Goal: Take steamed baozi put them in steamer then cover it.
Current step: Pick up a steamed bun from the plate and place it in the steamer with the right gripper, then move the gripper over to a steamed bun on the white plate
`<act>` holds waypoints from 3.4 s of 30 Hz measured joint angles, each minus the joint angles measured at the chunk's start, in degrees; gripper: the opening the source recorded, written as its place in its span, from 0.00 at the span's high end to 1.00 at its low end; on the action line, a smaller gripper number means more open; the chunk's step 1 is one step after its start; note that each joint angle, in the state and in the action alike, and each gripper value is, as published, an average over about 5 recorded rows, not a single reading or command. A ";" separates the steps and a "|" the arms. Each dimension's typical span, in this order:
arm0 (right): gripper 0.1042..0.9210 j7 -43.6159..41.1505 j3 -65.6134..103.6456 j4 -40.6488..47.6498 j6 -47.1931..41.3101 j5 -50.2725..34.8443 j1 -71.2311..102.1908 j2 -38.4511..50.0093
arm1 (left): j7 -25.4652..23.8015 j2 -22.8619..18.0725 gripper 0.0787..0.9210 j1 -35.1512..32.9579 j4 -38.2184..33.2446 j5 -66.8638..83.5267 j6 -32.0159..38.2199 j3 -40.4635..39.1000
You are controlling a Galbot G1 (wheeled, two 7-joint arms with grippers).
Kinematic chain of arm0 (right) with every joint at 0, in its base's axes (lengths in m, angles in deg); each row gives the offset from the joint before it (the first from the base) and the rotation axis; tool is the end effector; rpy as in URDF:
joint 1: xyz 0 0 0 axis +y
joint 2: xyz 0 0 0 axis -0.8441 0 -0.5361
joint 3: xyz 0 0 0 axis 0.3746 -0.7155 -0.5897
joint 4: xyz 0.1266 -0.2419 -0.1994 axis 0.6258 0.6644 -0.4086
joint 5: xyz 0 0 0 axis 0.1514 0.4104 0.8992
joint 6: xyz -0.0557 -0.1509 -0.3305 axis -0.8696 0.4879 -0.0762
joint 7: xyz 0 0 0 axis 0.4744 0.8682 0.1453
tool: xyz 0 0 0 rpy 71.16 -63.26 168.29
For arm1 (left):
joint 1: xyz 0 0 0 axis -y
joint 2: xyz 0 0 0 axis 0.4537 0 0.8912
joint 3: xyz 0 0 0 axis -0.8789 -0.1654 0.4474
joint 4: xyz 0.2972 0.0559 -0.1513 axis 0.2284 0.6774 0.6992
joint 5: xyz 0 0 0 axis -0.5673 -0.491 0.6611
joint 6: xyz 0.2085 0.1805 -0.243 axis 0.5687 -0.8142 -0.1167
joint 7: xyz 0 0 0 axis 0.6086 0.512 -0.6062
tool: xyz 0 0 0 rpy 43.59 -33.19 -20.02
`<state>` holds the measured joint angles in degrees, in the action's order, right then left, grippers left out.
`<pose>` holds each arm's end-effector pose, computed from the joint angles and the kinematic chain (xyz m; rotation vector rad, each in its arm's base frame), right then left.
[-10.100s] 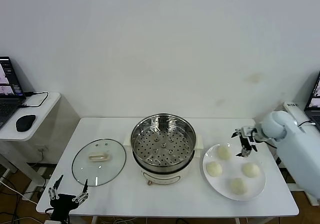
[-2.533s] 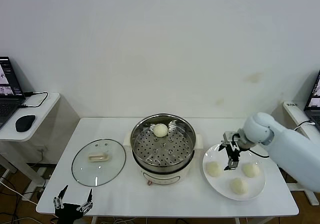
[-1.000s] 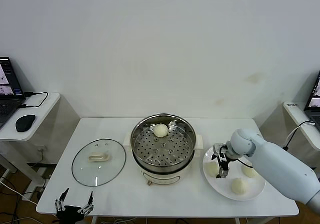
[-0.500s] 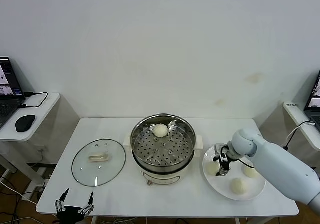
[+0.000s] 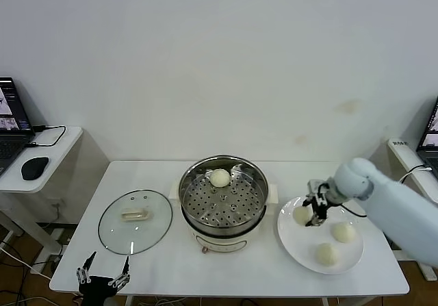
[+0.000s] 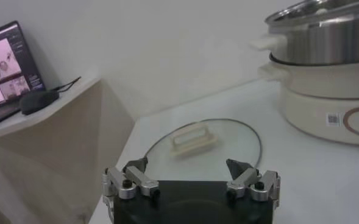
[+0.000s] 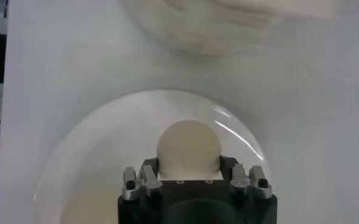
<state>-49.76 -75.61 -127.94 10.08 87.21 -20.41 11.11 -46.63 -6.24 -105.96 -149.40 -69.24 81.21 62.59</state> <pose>0.4787 -0.1235 -0.1159 1.2157 -1.5202 1.2986 0.1232 0.0957 -0.3145 0.0587 -2.7701 -0.4881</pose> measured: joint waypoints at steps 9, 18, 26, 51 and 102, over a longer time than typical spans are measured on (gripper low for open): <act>0.38 -1.73 -12.72 -1.28 -3.64 -11.46 -19.90 -0.62 | 0.06 0.36 0.12 0.25 -1.12 -0.72 -0.02 0.23; 0.38 -1.48 -23.38 1.64 -8.12 -21.52 -32.92 -10.82 | 0.02 -0.21 0.12 0.90 -1.82 -0.58 -0.17 0.56; 0.38 -0.97 -29.59 6.57 -10.62 -25.87 -37.09 -22.34 | 0.00 -0.80 0.12 1.37 -1.67 -0.23 -0.24 1.10; 0.38 -0.32 -33.64 24.36 -11.15 -22.05 -30.39 -44.31 | -0.11 -1.70 0.12 2.88 -0.69 1.17 -0.60 1.11; 0.12 -5.81 -22.30 -1.11 -4.04 -15.69 -28.79 -8.73 | -1.79 -1.85 0.12 2.57 -1.95 1.71 -2.32 -0.88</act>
<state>-55.57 -97.91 -129.05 6.04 71.52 -49.20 2.38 -48.42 -8.08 -103.39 -151.35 -67.53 78.89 61.71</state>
